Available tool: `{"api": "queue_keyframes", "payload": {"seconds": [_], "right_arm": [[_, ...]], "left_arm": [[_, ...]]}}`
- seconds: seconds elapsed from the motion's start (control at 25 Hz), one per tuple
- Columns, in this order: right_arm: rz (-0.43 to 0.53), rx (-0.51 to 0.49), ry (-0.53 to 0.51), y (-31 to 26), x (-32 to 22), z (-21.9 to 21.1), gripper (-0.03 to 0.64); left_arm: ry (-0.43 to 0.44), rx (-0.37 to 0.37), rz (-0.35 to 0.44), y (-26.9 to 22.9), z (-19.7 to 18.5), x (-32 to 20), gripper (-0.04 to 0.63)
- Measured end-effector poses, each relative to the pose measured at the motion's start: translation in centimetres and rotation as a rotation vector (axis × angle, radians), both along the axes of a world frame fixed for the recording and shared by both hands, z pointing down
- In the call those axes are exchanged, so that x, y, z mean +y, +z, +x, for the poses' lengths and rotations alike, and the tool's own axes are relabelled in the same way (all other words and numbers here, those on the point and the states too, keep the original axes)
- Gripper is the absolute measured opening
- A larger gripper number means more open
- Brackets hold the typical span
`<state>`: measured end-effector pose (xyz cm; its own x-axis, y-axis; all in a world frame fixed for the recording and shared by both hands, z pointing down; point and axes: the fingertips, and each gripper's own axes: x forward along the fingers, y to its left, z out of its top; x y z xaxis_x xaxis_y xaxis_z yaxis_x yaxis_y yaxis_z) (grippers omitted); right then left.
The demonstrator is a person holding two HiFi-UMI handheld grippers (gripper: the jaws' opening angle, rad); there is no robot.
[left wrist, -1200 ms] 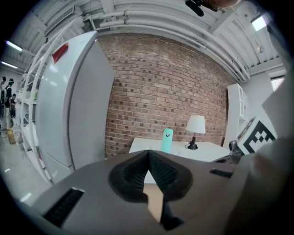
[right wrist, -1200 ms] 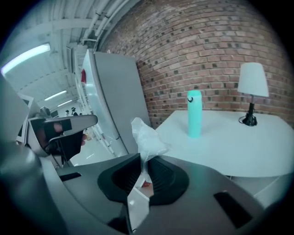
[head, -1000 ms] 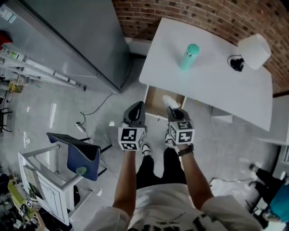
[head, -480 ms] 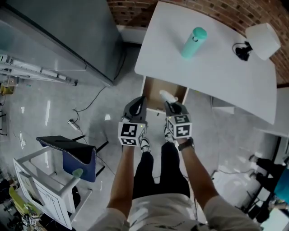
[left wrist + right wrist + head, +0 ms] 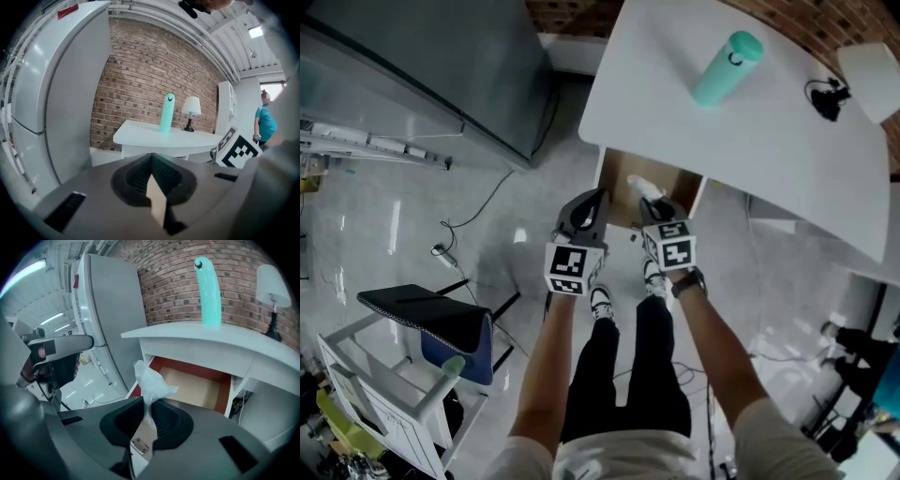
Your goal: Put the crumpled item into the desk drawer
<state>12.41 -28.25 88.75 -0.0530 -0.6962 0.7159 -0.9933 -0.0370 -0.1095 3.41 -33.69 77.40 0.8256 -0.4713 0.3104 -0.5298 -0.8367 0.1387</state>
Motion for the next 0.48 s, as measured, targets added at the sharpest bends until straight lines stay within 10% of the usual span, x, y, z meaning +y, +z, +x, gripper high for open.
{"api": "queue_keyframes", "payload": {"seconds": [0.48], "right_arm": [[-0.115,0.071,-0.214,6.2,-2.9,-0.5,0.038]], "left_arm": [[-0.057,0.063,-0.015,4.0,-1.3,-2.2,-0.006]]}}
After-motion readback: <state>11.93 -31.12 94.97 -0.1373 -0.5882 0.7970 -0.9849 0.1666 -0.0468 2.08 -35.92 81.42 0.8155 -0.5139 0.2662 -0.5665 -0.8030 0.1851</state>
